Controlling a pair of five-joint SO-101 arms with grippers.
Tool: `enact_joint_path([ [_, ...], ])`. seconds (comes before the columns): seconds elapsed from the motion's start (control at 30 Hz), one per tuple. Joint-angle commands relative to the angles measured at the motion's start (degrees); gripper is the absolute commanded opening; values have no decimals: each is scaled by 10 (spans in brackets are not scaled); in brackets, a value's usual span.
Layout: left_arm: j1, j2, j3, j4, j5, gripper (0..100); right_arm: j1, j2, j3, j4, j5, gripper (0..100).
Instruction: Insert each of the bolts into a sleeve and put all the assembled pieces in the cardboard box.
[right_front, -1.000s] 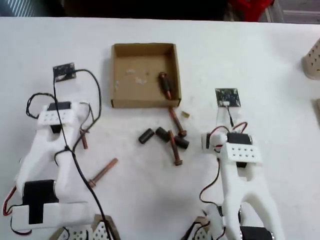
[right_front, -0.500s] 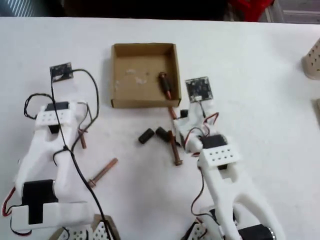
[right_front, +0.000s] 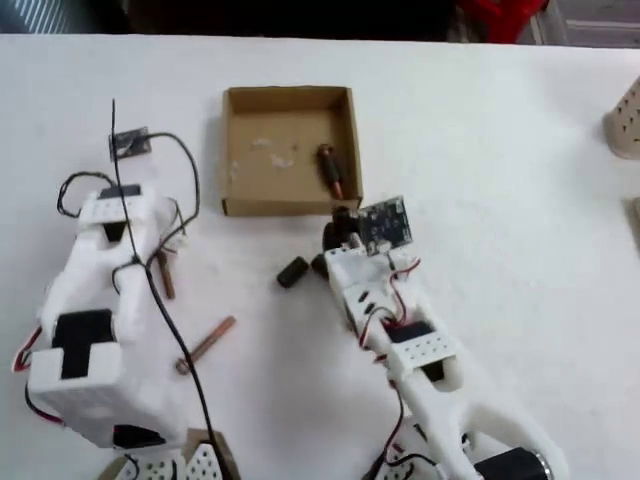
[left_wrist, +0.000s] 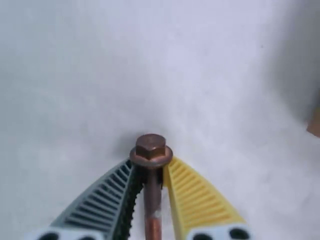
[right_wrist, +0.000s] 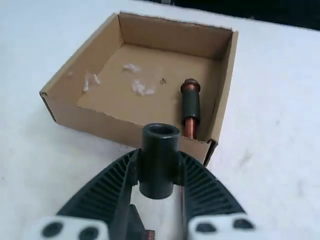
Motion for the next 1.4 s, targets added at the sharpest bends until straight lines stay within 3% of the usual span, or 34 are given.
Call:
enact_joint_path([
  [0.0,-7,20,-63,27,1,20,-5,-20,16,-65,-5,17],
  [0.37,-7,26,-67,25,1,20,-41,-15,139,-339,-6,17],
  [0.7,-7,26,-67,25,1,20,-80,11,128,-356,-25,16],
  [0.87,-7,25,-66,25,1,20,-80,113,86,-389,-85,16],
  [1.23,-3,25,-67,24,0,20,-107,449,32,-764,-84,16],
  [1.37,4,25,-68,24,0,20,-134,548,8,-815,-75,16],
])
